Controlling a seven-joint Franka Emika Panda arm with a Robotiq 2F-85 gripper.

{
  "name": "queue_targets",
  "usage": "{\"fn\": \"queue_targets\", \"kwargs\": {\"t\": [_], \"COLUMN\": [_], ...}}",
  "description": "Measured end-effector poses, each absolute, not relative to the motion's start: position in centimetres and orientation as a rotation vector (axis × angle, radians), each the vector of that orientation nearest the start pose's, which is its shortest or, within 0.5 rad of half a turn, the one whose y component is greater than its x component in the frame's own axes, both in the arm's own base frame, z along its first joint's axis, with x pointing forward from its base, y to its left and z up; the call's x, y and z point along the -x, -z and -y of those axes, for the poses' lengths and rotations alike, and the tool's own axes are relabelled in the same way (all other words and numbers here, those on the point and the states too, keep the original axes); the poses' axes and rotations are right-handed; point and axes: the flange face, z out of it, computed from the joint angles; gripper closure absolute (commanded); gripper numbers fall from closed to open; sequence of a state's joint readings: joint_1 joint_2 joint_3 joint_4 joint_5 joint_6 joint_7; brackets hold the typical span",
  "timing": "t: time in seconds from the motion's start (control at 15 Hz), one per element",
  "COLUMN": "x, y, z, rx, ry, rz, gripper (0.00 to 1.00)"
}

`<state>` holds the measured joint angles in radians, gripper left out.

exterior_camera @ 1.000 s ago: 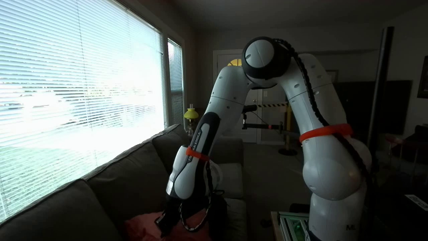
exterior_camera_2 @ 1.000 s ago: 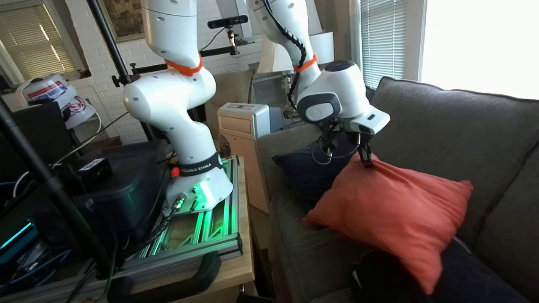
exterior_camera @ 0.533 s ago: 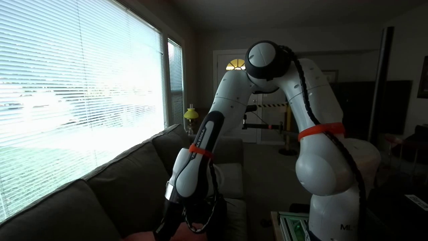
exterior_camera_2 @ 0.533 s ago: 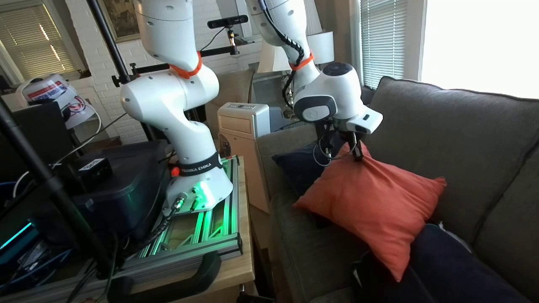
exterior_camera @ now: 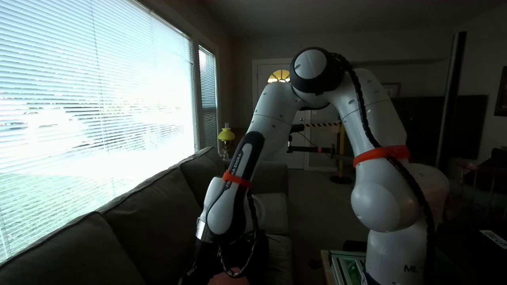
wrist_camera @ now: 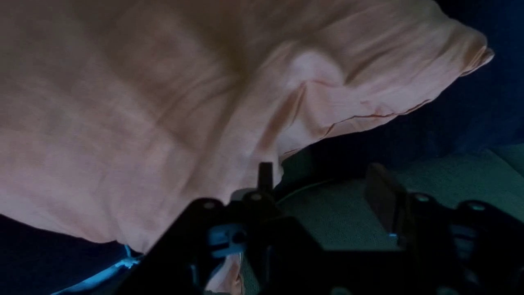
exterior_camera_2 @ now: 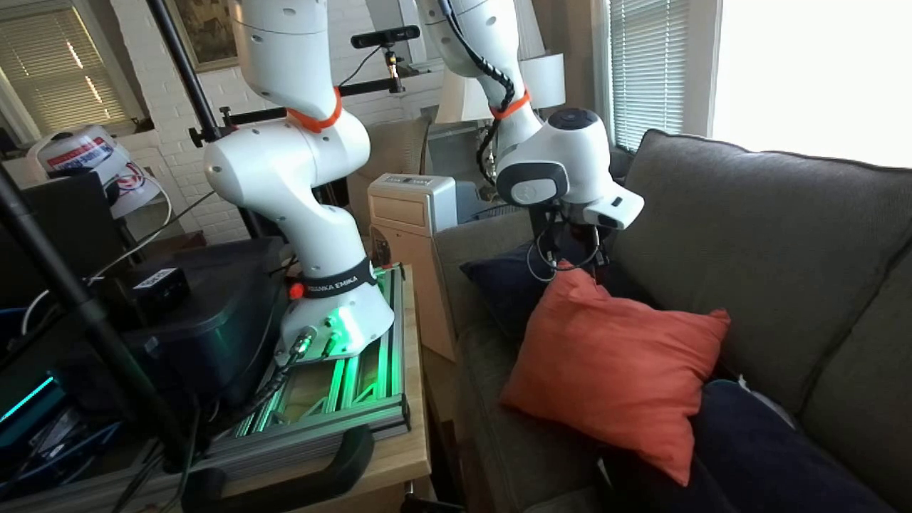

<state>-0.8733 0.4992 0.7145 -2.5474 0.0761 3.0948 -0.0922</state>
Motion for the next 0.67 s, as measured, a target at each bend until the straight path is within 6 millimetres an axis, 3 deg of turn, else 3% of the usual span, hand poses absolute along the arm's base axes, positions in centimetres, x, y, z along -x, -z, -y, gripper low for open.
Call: {"fn": "queue_targets", "kwargs": {"t": [0.07,0.27,0.67], "x": [-45.9,-46.0,-45.3], "y": [-15.1,-15.6,-16.4], "z": [4.7,3.0,-2.2], "rx": [2.805,2.767,2.682], "ry": [0.269,0.206,0.059], "rz": [-0.325,-0.29,-0.136], "gripper": [0.0,0.0,0.0]}}
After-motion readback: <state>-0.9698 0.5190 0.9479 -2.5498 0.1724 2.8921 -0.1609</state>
